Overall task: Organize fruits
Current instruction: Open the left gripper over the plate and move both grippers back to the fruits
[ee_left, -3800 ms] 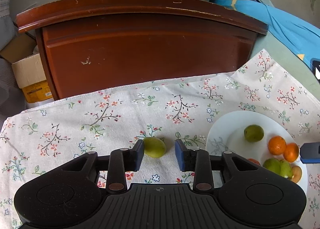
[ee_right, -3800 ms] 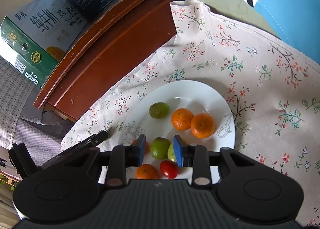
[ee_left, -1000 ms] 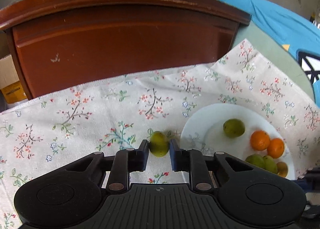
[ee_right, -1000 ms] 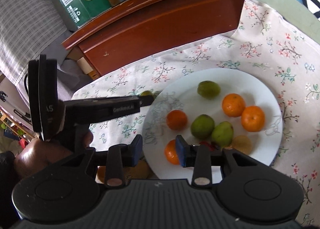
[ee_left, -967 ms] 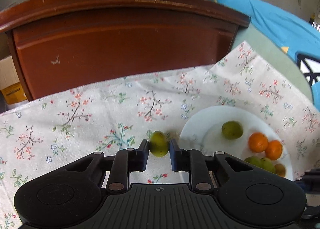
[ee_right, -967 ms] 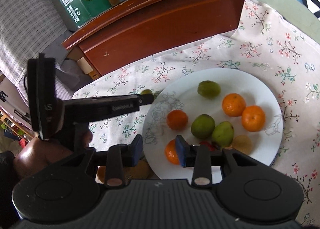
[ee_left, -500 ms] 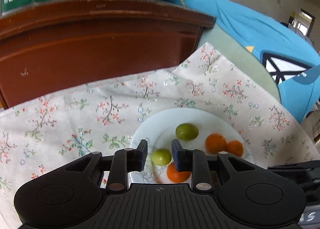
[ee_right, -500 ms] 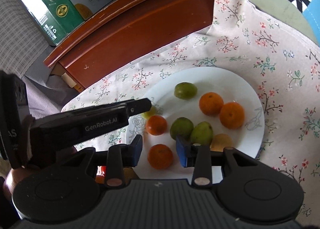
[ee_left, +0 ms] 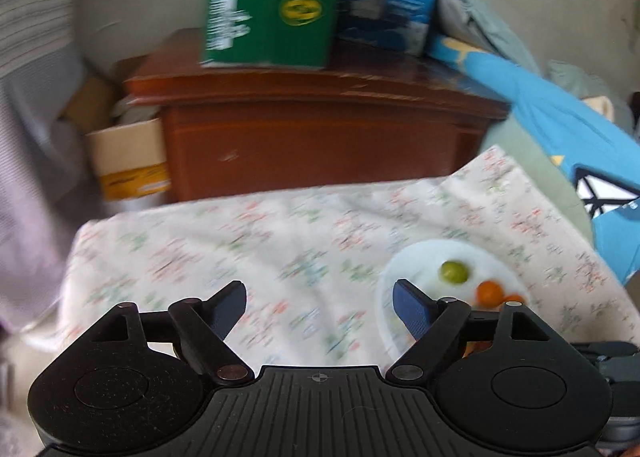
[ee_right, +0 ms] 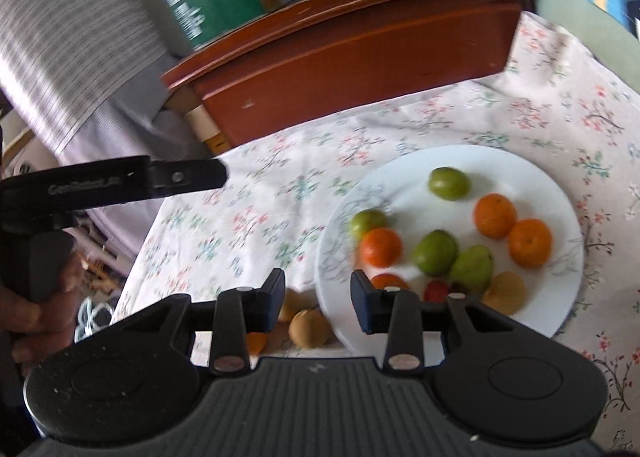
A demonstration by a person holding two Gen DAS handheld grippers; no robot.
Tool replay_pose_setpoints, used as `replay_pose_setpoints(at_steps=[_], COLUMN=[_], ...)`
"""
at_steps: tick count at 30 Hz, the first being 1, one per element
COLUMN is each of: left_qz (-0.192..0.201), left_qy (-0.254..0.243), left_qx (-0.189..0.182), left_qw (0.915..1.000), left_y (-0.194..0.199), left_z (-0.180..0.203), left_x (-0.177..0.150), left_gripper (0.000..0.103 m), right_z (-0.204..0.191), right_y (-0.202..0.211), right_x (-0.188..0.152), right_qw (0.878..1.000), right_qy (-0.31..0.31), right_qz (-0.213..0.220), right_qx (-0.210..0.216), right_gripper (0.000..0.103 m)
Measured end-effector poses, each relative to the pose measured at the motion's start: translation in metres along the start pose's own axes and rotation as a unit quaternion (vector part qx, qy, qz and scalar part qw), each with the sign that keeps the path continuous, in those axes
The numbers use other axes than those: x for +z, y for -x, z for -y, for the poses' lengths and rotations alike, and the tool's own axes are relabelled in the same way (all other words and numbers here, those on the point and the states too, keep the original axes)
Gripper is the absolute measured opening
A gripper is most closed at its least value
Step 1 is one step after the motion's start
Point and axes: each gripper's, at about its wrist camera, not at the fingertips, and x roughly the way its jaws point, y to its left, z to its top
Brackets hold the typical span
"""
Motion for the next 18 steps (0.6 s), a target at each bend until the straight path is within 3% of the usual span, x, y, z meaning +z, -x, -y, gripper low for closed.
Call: replay_pose_setpoints(at_steps=[8,18], left_qz=[-0.024,-0.039], left_qy=[0.017,0.024], left_qx=[0.018,0.038], left_qw=[0.9994,0.9982], left_y=[0.022,0.028], left_z=[-0.012,-0.022], left_x=[-0.026,-0.032], left_gripper=[0.083,0.083], right_z=[-0.022,-0.021], right_y=[-0.001,-0.006], right_x=[-0.033,-0.052], right_qw=[1.0,0.993], right_qy=[-0.003,-0.098], right_qz=[-0.029,-0.006], right_qx=[-0.005,-0.059], right_gripper=[0.035,0.038])
